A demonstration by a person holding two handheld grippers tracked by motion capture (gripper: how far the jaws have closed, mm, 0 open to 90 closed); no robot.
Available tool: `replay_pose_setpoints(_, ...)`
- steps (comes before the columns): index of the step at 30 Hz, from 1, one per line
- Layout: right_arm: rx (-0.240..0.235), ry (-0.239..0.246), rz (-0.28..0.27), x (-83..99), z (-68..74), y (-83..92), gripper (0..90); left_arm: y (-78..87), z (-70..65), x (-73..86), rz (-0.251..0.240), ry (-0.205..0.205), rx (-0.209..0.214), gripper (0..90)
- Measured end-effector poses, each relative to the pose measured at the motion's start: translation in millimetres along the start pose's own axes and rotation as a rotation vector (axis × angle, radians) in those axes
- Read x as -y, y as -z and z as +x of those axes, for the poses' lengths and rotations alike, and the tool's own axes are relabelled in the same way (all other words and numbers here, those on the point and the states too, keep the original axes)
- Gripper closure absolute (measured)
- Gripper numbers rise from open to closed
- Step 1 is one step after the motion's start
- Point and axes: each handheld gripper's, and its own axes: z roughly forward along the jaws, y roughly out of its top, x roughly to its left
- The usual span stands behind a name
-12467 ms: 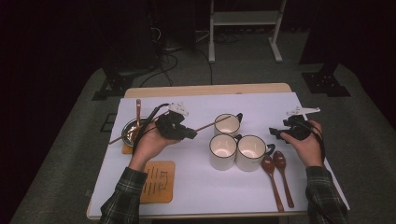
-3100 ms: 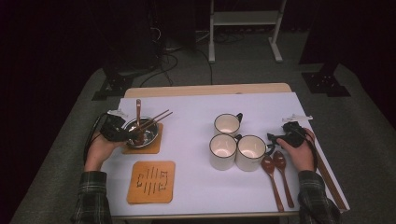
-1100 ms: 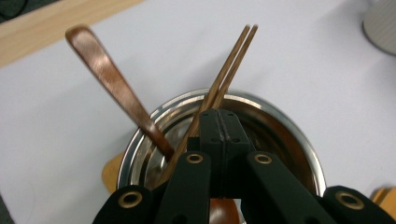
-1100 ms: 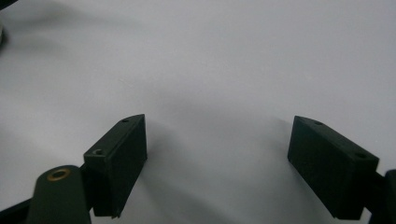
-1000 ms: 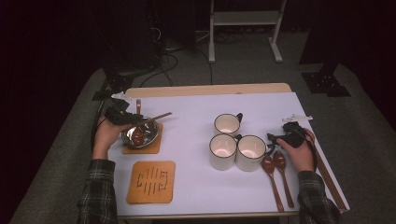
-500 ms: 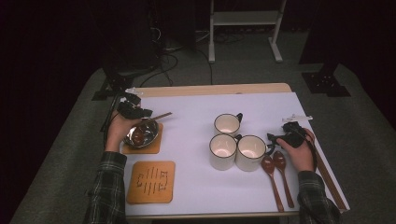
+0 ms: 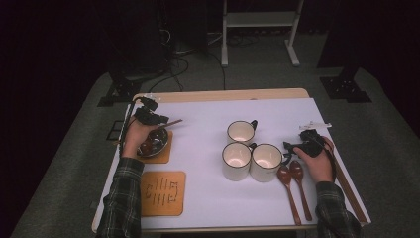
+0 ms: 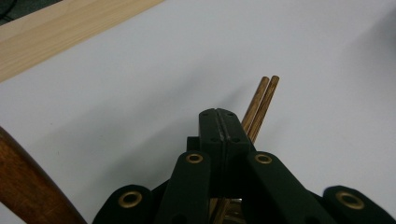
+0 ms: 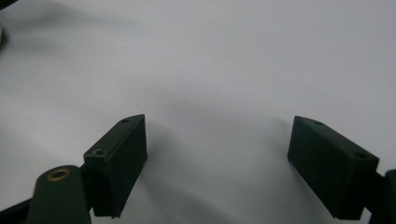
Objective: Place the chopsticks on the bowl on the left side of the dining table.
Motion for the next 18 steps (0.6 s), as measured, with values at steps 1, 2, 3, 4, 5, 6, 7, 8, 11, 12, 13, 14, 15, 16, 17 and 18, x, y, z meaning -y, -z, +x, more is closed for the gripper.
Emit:
replay_pose_setpoints(1, 0.000, 0.000, 0.000, 0.0, 0.0, 0.0, 18.2, -0.4, -0.7, -0.2, 0.002, -0.003, 0.002, 90.0)
replay_pose_setpoints(2, 0.001, 0.000, 0.000, 0.0, 0.1, 0.0, 18.3, -0.6, -1.4, 0.0, 0.001, -0.001, 0.009, 90.0)
replay_pose_setpoints(3, 0.001, 0.000, 0.000, 0.0, 0.1, 0.1, 18.2, 0.0, -2.2, 0.4, -0.003, 0.002, 0.016, 90.0)
replay_pose_setpoints(4, 0.001, 0.001, 0.000, 0.0, 0.2, 0.1, 18.3, 0.3, -3.4, 0.7, -0.014, 0.010, 0.024, 90.0)
replay_pose_setpoints(5, 0.001, 0.001, 0.000, 0.0, 0.2, 0.1, 18.3, 1.0, -4.4, 0.8, -0.012, 0.003, 0.034, 90.0)
replay_pose_setpoints(6, 0.001, 0.001, 0.000, 0.0, 0.2, 0.1, 18.3, 1.0, -6.3, 0.6, -0.008, -0.002, 0.038, 90.0)
replay_pose_setpoints(7, 0.001, 0.001, 0.000, 0.0, 0.2, 0.1, 18.2, 1.1, -8.0, 0.4, -0.005, -0.010, 0.039, 90.0)
replay_pose_setpoints(8, 0.001, 0.001, 0.000, 0.0, 0.2, 0.1, 18.2, 1.3, -9.6, 0.3, -0.007, -0.013, 0.044, 90.0)
replay_pose_setpoints(11, 0.002, 0.002, -0.001, 0.1, 0.3, 0.1, 18.3, 1.3, -12.0, -0.1, 0.000, -0.021, 0.052, 90.0)
replay_pose_setpoints(12, 0.001, 0.002, -0.001, 0.1, 0.2, 0.1, 18.3, 0.3, -14.0, 0.1, 0.005, -0.027, 0.066, 90.0)
replay_pose_setpoints(13, 0.001, 0.002, -0.001, 0.0, 0.2, 0.1, 18.3, -0.2, -15.7, 0.3, 0.011, -0.030, 0.063, 89.9)
replay_pose_setpoints(14, 0.002, 0.002, -0.001, 0.1, 0.3, 0.1, 18.3, -0.7, -17.0, 0.5, 0.016, -0.035, 0.072, 90.0)
replay_pose_setpoints(15, 0.002, 0.002, -0.001, 0.1, 0.3, 0.1, 18.3, -0.8, -18.6, 0.8, 0.020, -0.039, 0.076, 89.9)
replay_pose_setpoints(16, 0.002, 0.002, 0.000, 0.0, 0.2, 0.1, 18.3, -0.7, -19.9, 1.1, 0.020, -0.040, 0.075, 89.9)
replay_pose_setpoints(17, 0.002, 0.002, -0.001, 0.1, 0.3, 0.1, 18.3, -0.4, -20.4, 1.5, 0.023, -0.043, 0.079, 89.9)
replay_pose_setpoints(18, 0.002, 0.002, -0.001, 0.1, 0.3, 0.1, 18.3, -0.2, -21.2, 2.1, 0.024, -0.042, 0.083, 89.9)
